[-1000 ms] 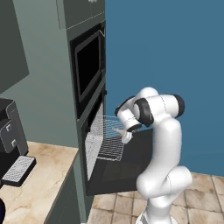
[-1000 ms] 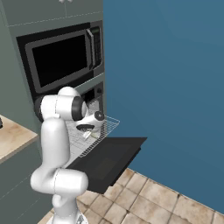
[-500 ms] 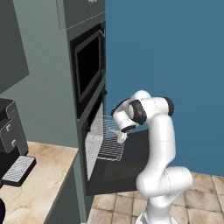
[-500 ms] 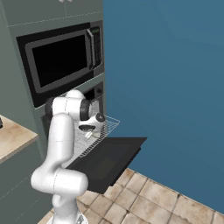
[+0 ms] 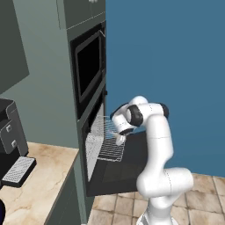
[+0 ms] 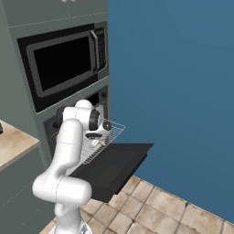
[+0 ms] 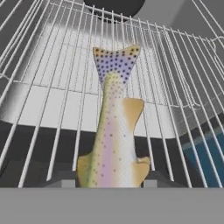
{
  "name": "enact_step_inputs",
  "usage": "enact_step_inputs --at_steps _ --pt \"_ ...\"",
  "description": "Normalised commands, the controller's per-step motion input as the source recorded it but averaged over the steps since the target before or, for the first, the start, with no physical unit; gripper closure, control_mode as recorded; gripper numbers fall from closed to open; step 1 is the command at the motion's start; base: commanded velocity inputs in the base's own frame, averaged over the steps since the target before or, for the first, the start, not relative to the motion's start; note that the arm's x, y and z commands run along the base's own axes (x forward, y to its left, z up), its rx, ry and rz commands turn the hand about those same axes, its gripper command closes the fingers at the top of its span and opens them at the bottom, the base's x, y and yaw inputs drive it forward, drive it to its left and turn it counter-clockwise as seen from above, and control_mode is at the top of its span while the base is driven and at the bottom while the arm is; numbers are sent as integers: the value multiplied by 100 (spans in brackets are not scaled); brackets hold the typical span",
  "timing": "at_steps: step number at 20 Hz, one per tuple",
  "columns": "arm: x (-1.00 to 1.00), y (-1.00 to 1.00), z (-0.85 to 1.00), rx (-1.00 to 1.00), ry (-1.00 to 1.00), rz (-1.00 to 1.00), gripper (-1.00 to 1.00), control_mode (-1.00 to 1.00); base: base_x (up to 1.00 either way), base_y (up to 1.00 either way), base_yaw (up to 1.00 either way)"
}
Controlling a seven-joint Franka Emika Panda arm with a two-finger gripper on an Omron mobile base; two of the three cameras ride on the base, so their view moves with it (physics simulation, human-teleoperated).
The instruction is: Place the fish on the top rack of the oven, and slide the tray back inside. Close the oven door.
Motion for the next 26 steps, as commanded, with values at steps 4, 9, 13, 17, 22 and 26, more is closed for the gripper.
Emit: enact_step_inputs --at_steps 4,9,13,17,22,26 --pt "44 6 -41 0 0 0 100 -100 0 0 0" --pt "54 17 -39 0 0 0 100 -100 0 0 0" --pt "21 0 -23 0 0 -1 -100 -100 0 0 0" --pt "-48 -79 -1 0 -2 -7 -100 -100 0 0 0" --pt "-72 -65 28 6 -6 -2 -100 -100 0 0 0" --pt "-54 -4 48 3 -12 0 -100 -100 0 0 0"
